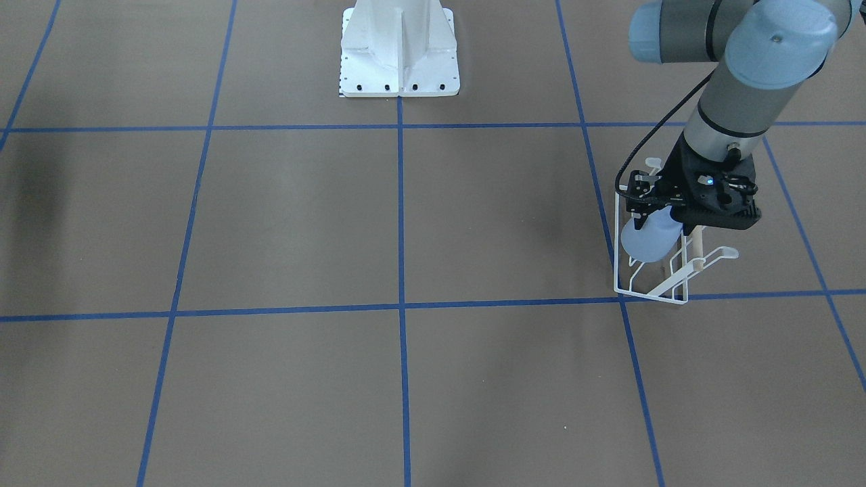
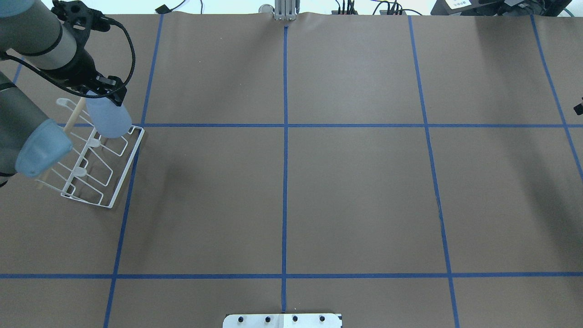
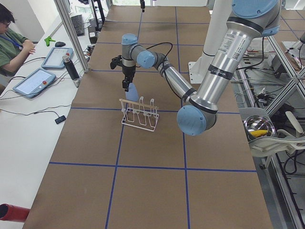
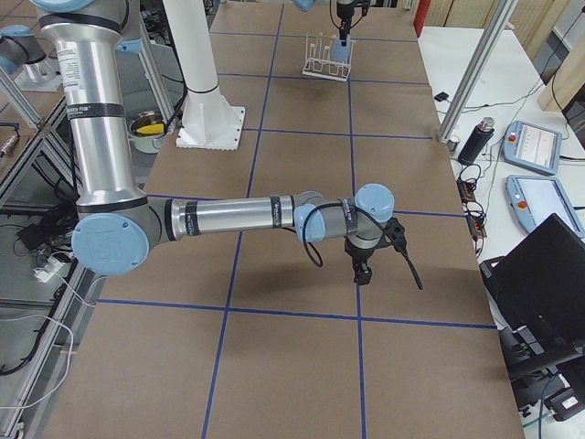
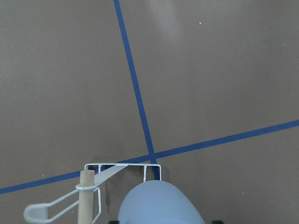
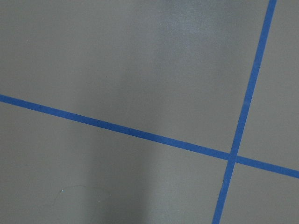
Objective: Hang cup on cup holder
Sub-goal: 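Lower the cup onto a rack hook with the left gripper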
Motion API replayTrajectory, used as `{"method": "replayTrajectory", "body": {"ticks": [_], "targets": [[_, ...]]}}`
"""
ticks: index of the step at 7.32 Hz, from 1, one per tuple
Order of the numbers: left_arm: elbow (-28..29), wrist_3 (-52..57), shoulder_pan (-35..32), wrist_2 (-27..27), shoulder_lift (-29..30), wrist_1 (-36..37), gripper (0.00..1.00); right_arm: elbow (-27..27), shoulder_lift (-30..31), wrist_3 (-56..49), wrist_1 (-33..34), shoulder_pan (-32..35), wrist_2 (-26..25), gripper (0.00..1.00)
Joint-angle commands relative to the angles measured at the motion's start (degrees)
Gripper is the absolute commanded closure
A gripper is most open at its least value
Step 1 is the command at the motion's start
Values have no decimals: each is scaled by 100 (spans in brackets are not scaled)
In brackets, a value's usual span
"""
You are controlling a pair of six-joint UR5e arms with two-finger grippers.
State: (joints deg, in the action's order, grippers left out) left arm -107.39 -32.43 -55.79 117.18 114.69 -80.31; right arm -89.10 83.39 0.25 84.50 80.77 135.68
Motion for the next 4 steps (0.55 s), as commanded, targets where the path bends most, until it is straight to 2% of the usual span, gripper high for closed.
{"method": "replayTrajectory", "body": {"ticks": [1,3,4], "targets": [[-28,-10,-11,-2,-26,7,2,-46,45,19,-21,0,-24,0],[-115,-9,-2,-351,-315,-500,2,15,194,72,-39,0,-190,0],[-133,0,-28,-353,-342,-494,2,7,195,63,-47,0,-444,0]]}}
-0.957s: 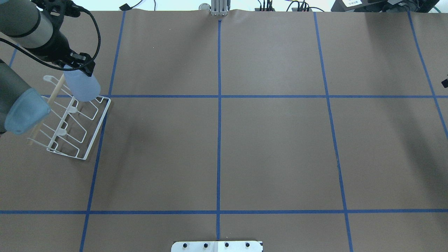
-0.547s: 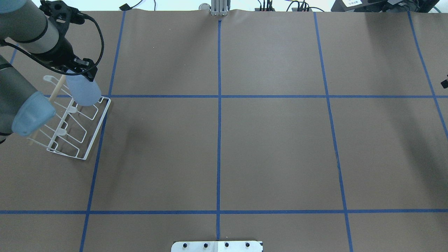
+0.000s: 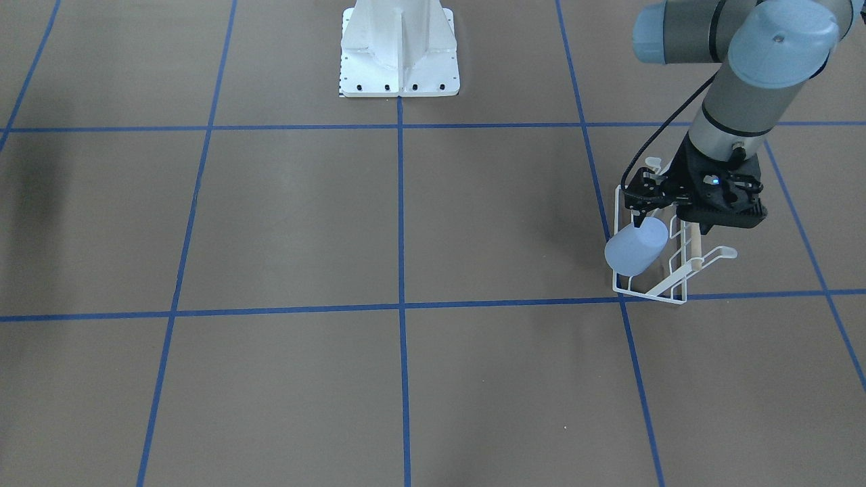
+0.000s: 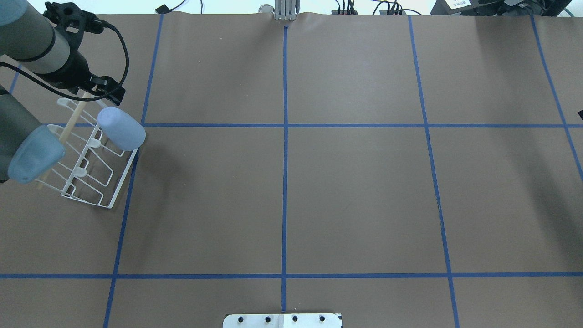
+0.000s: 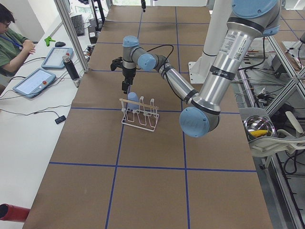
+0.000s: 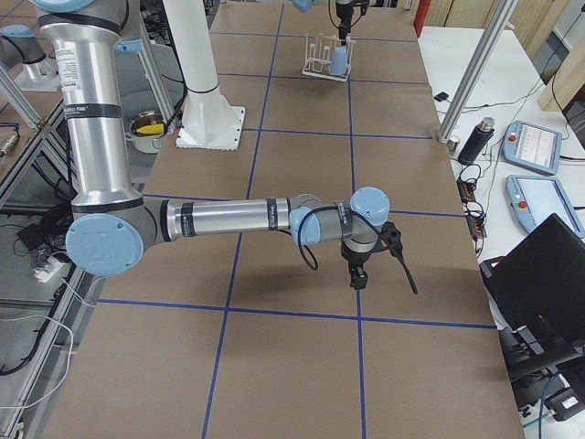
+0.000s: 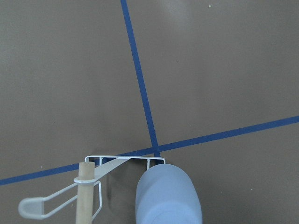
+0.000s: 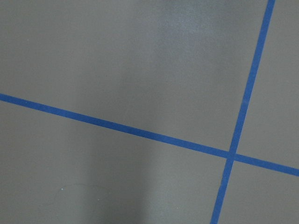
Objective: Hang cup on cup holder
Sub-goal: 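Lower the cup onto a rack hook with the left gripper, then open the left gripper and pull it back from the rack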
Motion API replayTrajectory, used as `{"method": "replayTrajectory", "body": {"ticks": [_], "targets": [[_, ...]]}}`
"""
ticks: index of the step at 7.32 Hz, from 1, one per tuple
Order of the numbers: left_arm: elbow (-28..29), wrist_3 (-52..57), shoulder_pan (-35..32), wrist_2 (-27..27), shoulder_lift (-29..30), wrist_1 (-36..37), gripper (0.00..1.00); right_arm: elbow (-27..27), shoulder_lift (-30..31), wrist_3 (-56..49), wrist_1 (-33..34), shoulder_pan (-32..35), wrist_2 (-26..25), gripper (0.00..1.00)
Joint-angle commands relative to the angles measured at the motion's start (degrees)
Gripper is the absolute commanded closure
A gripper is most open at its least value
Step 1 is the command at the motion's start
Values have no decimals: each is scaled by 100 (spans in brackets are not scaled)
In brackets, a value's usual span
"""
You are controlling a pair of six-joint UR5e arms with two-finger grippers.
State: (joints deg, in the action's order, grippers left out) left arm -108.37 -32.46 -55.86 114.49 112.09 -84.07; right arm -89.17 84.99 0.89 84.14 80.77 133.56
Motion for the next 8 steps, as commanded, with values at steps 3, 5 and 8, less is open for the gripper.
{"method": "replayTrajectory", "body": {"ticks": [3,5,8], "targets": [[-315,255,-1045,125,-371,231,2,-39,79,25,15,140,-121,0],[-273,1867,-2047,897,-607,812,2,-31,61,25,41,237,-94,0],[602,2610,-3084,1462,-1241,708,2,-39,158,25,346,482,-85,0]]}}
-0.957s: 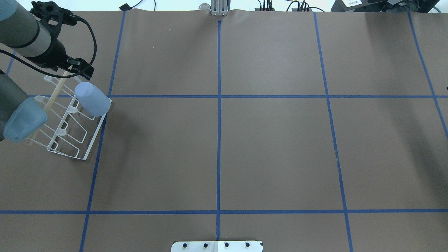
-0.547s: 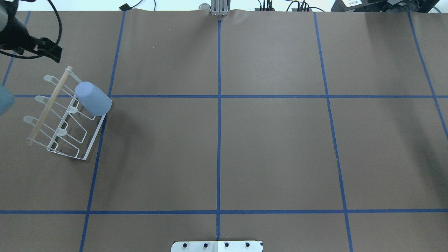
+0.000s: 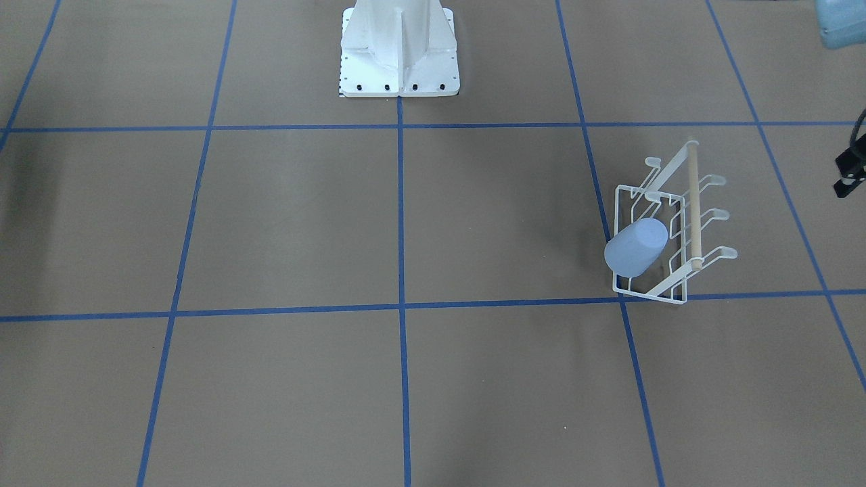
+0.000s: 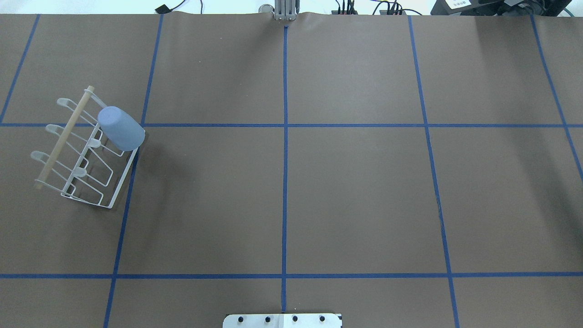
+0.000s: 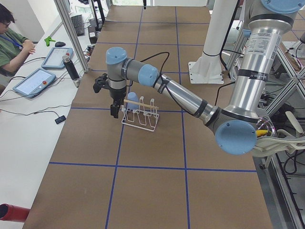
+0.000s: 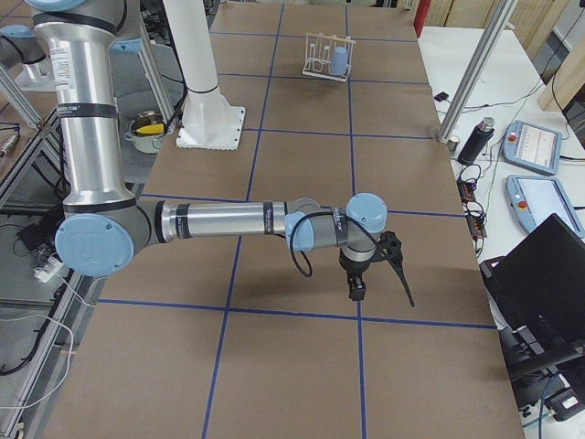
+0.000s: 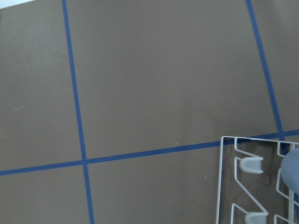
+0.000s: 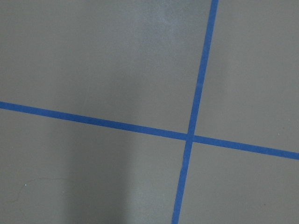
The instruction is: Hang cup on cup holder
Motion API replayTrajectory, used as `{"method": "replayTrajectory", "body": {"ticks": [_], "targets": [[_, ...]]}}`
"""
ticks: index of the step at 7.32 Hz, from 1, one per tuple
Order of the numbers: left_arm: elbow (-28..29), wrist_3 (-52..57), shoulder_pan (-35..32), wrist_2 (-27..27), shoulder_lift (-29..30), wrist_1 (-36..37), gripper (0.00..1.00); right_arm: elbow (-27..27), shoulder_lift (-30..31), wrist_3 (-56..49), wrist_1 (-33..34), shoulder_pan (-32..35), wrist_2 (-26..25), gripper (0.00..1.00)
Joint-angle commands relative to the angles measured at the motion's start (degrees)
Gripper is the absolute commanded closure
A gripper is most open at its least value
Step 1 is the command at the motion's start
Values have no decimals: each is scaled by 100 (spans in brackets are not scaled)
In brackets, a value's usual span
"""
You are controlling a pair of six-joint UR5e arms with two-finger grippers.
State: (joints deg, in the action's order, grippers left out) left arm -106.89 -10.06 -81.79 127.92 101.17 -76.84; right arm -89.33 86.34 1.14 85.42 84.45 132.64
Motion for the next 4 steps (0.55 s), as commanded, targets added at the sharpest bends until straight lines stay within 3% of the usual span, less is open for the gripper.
{"method": "replayTrajectory", "body": {"ticks": [1,4], "targets": [[807,843,-731,128,-315,-16,2,-137,14,0,491,168,25,0],[1378,1199,-813,128,-879,-68,2,-437,5,0,1090,177,25,0]]}}
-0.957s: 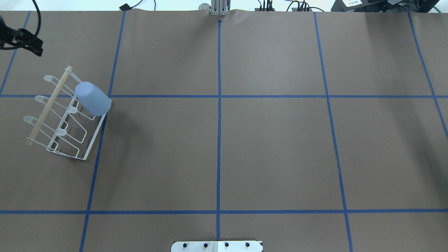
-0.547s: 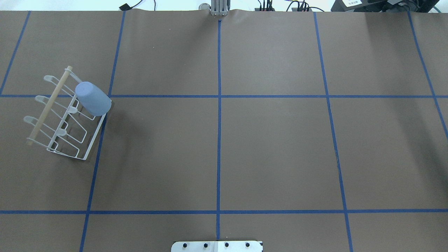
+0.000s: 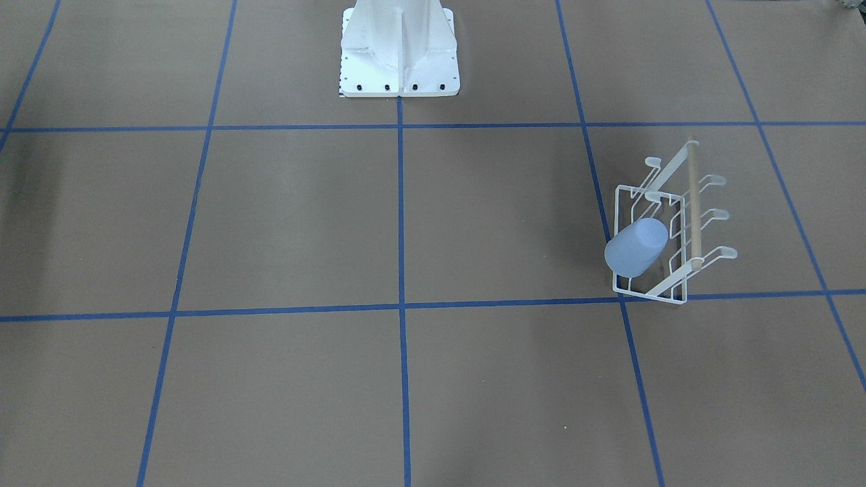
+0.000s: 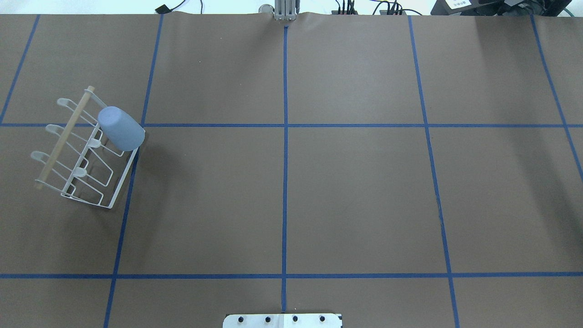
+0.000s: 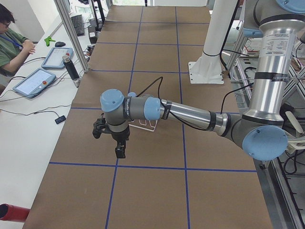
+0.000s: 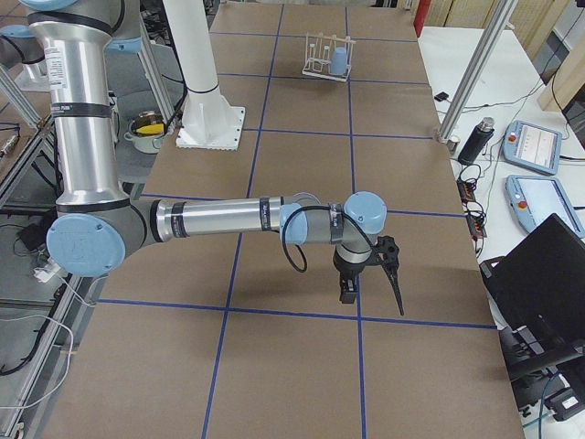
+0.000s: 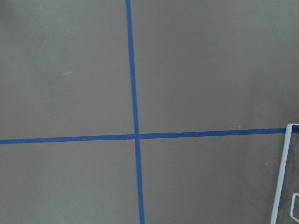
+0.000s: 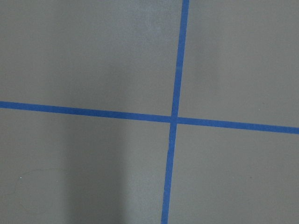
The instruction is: Hang cup on cup holder
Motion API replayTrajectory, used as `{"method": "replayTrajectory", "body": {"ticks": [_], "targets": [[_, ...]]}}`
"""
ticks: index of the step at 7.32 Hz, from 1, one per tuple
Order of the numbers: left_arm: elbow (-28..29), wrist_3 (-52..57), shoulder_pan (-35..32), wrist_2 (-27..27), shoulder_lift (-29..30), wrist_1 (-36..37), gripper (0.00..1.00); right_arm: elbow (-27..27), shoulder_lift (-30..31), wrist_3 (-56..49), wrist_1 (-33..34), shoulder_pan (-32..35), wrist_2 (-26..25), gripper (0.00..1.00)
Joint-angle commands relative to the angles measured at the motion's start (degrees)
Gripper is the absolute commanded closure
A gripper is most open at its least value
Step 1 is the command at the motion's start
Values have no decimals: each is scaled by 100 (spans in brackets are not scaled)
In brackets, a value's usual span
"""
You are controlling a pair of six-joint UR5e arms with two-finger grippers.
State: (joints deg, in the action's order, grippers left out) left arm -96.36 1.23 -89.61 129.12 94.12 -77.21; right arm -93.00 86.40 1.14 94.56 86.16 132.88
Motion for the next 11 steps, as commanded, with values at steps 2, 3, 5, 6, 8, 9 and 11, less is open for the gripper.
{"method": "replayTrajectory", "body": {"ticks": [2,3,5,6,8,9,11], "targets": [[950,44,-31,7,-219,-827,2,-7,8,0,176,6,-17,0],[970,26,-31,77,-219,-875,2,-7,0,0,185,6,-34,0],[1023,-9,-22,708,-211,-884,2,-16,0,0,185,6,-34,0],[953,-35,-22,719,-193,-901,2,-16,-9,0,185,6,-34,0],[769,-106,4,728,-158,-919,2,-33,0,0,185,6,-17,0],[777,-106,13,719,-158,-919,2,-33,8,0,185,6,-17,0],[777,-106,13,719,-158,-919,2,-33,17,0,185,6,-8,0]]}}
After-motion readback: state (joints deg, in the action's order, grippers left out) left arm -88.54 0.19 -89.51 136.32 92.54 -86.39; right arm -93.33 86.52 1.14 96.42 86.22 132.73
